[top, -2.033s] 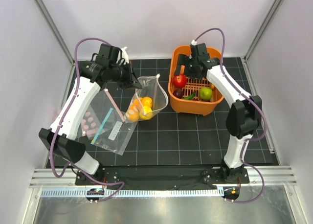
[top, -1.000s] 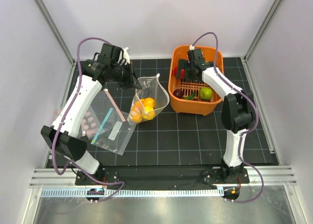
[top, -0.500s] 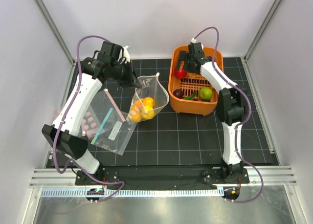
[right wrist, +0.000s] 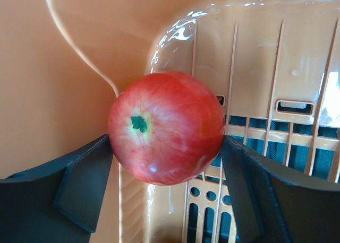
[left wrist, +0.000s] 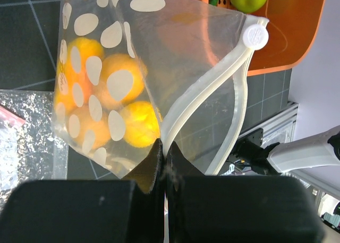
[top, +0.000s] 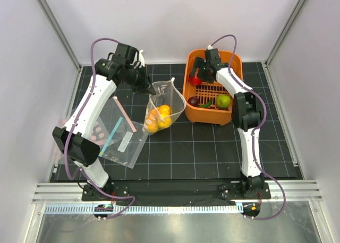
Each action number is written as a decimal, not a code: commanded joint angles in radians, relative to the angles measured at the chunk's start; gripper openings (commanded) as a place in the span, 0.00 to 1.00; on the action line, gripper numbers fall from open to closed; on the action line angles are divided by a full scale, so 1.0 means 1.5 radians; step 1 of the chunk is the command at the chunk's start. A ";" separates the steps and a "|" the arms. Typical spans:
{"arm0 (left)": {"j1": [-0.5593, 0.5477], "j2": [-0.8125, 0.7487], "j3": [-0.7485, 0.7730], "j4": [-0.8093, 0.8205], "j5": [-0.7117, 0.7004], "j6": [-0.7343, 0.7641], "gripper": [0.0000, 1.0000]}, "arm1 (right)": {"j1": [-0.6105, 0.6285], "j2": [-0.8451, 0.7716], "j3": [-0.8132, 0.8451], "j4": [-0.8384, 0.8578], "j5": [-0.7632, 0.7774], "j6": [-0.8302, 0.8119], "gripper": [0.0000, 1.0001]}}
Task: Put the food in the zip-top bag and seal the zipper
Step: Pick up the fake fruit from the bin, then place the fake fruit in the zipper food storage bag.
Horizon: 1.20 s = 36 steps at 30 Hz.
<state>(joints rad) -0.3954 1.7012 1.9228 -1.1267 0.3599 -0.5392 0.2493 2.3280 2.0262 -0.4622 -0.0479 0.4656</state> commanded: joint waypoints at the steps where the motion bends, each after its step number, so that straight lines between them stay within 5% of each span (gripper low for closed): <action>1: -0.002 0.003 0.038 0.012 0.019 0.003 0.00 | 0.002 0.000 0.018 0.025 -0.031 0.011 0.82; 3: -0.002 0.006 0.040 0.011 0.017 0.005 0.00 | -0.001 -0.009 0.015 0.024 -0.036 0.001 0.67; 6: -0.001 0.007 0.044 0.009 0.008 0.007 0.00 | -0.004 -0.040 -0.003 0.031 -0.040 -0.016 0.58; 23: -0.002 0.016 0.028 0.050 0.029 -0.007 0.00 | -0.004 -0.404 -0.244 0.094 -0.215 -0.043 0.44; 27: -0.002 -0.004 -0.011 0.099 0.051 -0.004 0.09 | 0.008 -0.479 -0.277 0.108 -0.287 -0.045 0.40; 36: -0.001 -0.022 -0.052 0.131 0.060 -0.023 0.00 | 0.076 -0.648 -0.364 0.113 -0.376 -0.056 0.40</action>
<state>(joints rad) -0.3954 1.7245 1.8492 -0.9977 0.4126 -0.5514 0.3305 1.4452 1.5150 -0.3298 -0.5316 0.3950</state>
